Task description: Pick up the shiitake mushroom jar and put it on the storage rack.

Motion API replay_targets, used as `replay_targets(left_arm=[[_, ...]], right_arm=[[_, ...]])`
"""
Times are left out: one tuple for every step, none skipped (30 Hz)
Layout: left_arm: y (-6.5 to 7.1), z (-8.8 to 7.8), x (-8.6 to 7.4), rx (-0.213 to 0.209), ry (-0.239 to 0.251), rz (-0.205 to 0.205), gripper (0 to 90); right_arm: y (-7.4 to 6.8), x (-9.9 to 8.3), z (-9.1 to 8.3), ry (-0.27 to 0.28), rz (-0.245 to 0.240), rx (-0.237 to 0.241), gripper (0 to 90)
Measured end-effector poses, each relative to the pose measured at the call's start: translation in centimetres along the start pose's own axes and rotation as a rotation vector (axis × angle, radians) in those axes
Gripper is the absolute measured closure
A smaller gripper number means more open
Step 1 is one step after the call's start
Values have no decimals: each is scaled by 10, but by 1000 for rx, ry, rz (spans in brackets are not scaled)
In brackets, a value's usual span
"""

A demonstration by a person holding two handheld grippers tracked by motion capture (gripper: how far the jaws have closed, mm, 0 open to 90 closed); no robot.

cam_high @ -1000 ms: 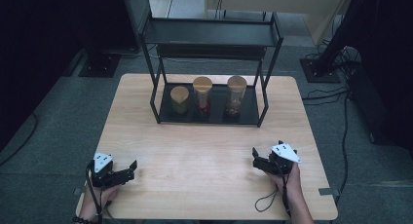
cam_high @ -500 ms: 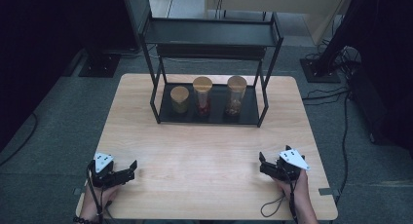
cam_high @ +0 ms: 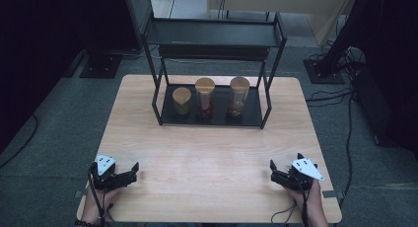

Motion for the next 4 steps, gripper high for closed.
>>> replay_targets(left_arm=[[0, 0, 0, 4, 0, 1, 2], [1, 0, 0, 9, 3, 5, 2], [1, 0, 0, 11, 8, 7, 2], [2, -1, 0, 12, 9, 13, 2]], right_arm=[[2, -1, -2, 0, -1, -1, 6], [4, -2, -4, -5, 6, 0, 6], [5, -2, -6, -6, 19, 3, 6], [7, -3, -7, -8, 31, 6, 6]])
Point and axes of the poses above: each handheld gripper's, and its own axes: z roughly forward along the jaws, x roughly out of its top, y roughly to its right, the point moved 1 cm from there along z, roughly forward along the jaws, and after that the axes turned 4 degrees about y, right-handed, at the moved point
